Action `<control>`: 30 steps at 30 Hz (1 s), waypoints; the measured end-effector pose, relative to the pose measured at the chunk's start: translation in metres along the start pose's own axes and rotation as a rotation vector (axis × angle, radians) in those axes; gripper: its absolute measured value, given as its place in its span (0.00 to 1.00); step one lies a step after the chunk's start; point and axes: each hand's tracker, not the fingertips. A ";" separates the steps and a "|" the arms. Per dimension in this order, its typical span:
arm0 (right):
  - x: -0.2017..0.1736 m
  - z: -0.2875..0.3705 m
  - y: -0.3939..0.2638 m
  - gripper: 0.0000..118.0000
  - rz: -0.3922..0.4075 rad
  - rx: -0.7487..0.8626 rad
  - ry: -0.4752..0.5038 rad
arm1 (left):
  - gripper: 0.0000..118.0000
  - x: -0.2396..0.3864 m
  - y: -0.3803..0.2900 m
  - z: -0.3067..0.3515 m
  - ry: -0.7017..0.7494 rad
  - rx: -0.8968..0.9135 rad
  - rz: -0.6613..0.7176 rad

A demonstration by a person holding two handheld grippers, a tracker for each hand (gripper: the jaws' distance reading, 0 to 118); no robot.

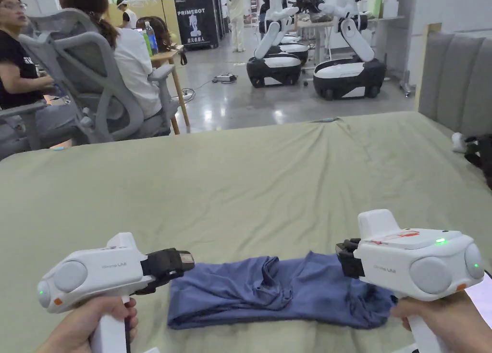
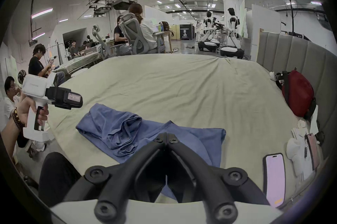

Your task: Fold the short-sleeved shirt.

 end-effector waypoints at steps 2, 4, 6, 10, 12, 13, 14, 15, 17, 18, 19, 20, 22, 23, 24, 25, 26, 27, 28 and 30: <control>-0.001 0.001 -0.002 0.00 -0.003 -0.003 0.000 | 0.99 -0.014 0.000 -0.022 0.030 0.001 0.026; 0.000 0.001 -0.004 0.00 -0.009 -0.010 -0.002 | 0.91 -0.023 0.000 -0.035 0.021 0.011 0.053; 0.004 0.000 -0.007 0.00 -0.009 -0.017 -0.008 | 0.91 -0.024 -0.007 -0.042 0.021 -0.046 0.109; 0.010 0.002 -0.009 0.00 -0.018 -0.022 -0.028 | 0.77 -0.019 -0.031 -0.054 -0.019 -0.088 0.172; 0.012 0.002 -0.009 0.00 -0.022 -0.025 -0.032 | 0.38 -0.011 -0.034 -0.050 -0.047 -0.052 0.142; 0.012 0.002 -0.009 0.00 -0.021 -0.027 -0.035 | 0.09 -0.001 -0.041 -0.043 -0.038 -0.070 0.142; 0.011 0.001 -0.009 0.00 -0.020 -0.029 -0.038 | 0.09 -0.002 -0.044 -0.046 -0.033 -0.101 0.153; 0.011 0.000 -0.009 0.00 -0.022 -0.031 -0.039 | 0.09 -0.001 -0.046 -0.044 -0.044 -0.100 0.177; 0.010 -0.001 -0.008 0.00 -0.027 -0.031 -0.035 | 0.09 -0.004 -0.046 -0.034 -0.076 -0.069 0.162; 0.008 -0.001 -0.008 0.00 -0.028 -0.030 -0.031 | 0.09 -0.004 -0.045 -0.029 -0.074 -0.063 0.164; 0.007 -0.002 -0.007 0.00 -0.028 -0.031 -0.027 | 0.09 -0.005 -0.043 -0.022 -0.067 -0.054 0.175; 0.006 -0.004 -0.007 0.00 -0.027 -0.034 -0.025 | 0.09 -0.009 -0.040 -0.015 -0.069 -0.042 0.189; 0.001 -0.009 -0.004 0.00 -0.016 -0.040 -0.023 | 0.09 -0.023 -0.032 0.005 -0.084 -0.024 0.186; -0.002 -0.010 -0.003 0.00 -0.011 -0.042 -0.023 | 0.09 -0.029 -0.029 0.016 -0.058 0.002 0.169; -0.003 -0.010 -0.002 0.00 -0.007 -0.041 -0.022 | 0.09 -0.038 -0.027 0.028 -0.012 0.034 0.164; -0.005 -0.010 -0.002 0.00 -0.006 -0.037 -0.015 | 0.09 -0.065 -0.016 0.033 0.023 0.051 0.183; -0.010 -0.008 -0.001 0.00 -0.004 -0.034 -0.008 | 0.09 -0.079 -0.012 0.044 0.063 0.071 0.237; -0.013 -0.008 0.000 0.00 -0.004 -0.032 -0.003 | 0.09 -0.089 -0.009 0.053 0.082 0.075 0.272; -0.015 -0.008 0.000 0.00 -0.001 -0.032 0.004 | 0.09 -0.097 -0.007 0.061 0.096 0.082 0.298; -0.019 -0.010 0.000 0.00 0.004 -0.030 0.015 | 0.09 -0.089 -0.015 0.069 0.092 0.088 0.282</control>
